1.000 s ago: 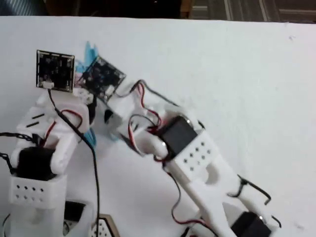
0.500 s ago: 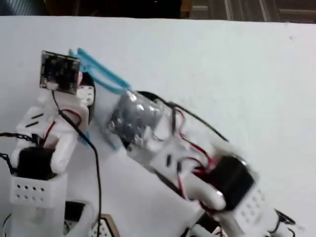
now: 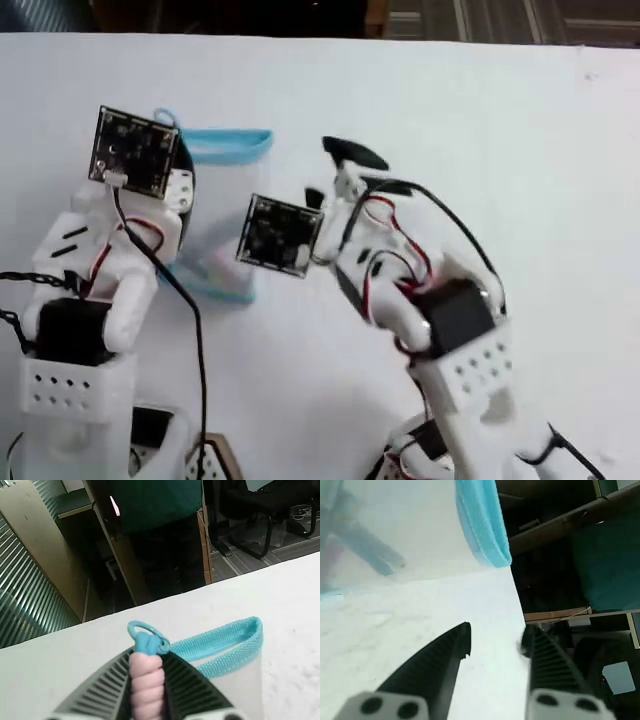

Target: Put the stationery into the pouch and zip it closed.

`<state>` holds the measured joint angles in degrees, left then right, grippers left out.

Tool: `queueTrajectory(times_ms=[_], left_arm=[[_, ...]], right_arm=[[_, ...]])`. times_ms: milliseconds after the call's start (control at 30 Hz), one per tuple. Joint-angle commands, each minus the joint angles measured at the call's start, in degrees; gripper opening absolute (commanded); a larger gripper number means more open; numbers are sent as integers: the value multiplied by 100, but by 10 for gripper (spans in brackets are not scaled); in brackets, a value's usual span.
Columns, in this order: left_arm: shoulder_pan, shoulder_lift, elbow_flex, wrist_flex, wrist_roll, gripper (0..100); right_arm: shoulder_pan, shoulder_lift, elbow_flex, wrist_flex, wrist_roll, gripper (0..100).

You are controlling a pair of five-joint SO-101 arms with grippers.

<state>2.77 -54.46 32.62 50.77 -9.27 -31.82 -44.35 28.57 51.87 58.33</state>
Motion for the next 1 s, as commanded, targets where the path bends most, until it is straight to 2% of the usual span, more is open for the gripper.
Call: queueTrajectory(times_ms=[0, 100, 300, 367, 433, 567, 700, 967], left_arm=[[13, -119, -105, -123, -44, 24], [13, -119, -105, -123, -44, 24], [13, -119, -97, 132, -53, 24], [13, -127, 79, 158, -53, 24], [13, -145, 255, 158, -53, 24], [13, -163, 308, 193, -35, 24], [13, -163, 316, 193, -44, 24], [13, -163, 352, 193, -35, 24]], right_arm=[[215, 31, 774, -1349, 114, 26], [215, -22, 1055, -1684, -176, 33], [198, -22, 413, -1420, -2593, 19], [163, 31, 132, -1305, -3156, 29], [-13, 66, 35, -1332, -3516, 83], [-110, 365, -360, -1262, -3719, 184], [-224, 822, -1231, -778, -3974, 183], [-804, 2255, -3341, 453, -4026, 183]])
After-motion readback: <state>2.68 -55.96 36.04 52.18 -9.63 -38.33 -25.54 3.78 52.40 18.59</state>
